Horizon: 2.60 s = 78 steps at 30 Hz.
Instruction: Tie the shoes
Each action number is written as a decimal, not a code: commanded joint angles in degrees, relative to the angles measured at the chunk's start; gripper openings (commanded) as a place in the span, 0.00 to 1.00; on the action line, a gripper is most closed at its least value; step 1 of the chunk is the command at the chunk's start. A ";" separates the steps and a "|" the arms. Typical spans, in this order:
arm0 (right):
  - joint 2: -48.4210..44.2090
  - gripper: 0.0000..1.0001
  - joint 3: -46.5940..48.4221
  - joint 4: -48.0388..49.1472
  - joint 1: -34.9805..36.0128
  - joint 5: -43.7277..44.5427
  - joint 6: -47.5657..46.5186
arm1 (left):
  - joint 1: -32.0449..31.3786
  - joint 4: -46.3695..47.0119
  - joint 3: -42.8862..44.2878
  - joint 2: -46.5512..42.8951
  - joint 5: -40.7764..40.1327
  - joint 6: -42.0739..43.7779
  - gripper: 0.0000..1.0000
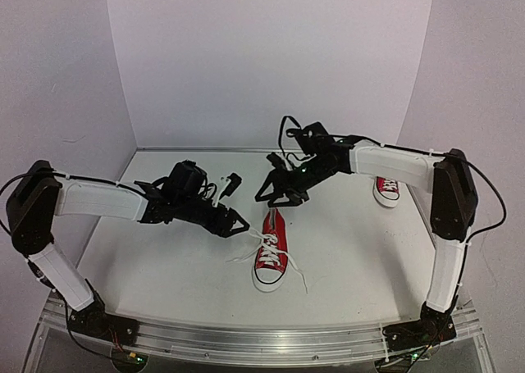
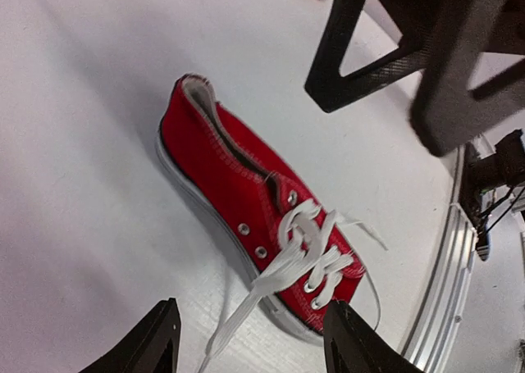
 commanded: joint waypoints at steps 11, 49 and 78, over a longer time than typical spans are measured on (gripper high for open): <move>2.07 0.30 2.73 -14.69 -0.98 8.88 -16.12 | 0.63 4.37 8.59 9.65 18.02 5.98 0.39; 11.78 0.22 12.60 -24.07 6.04 18.62 -25.50 | 1.62 3.84 4.08 11.89 12.46 6.08 0.06; 4.07 0.00 5.84 -19.91 6.16 22.59 -21.04 | 4.41 18.03 -5.30 6.02 11.38 1.44 0.41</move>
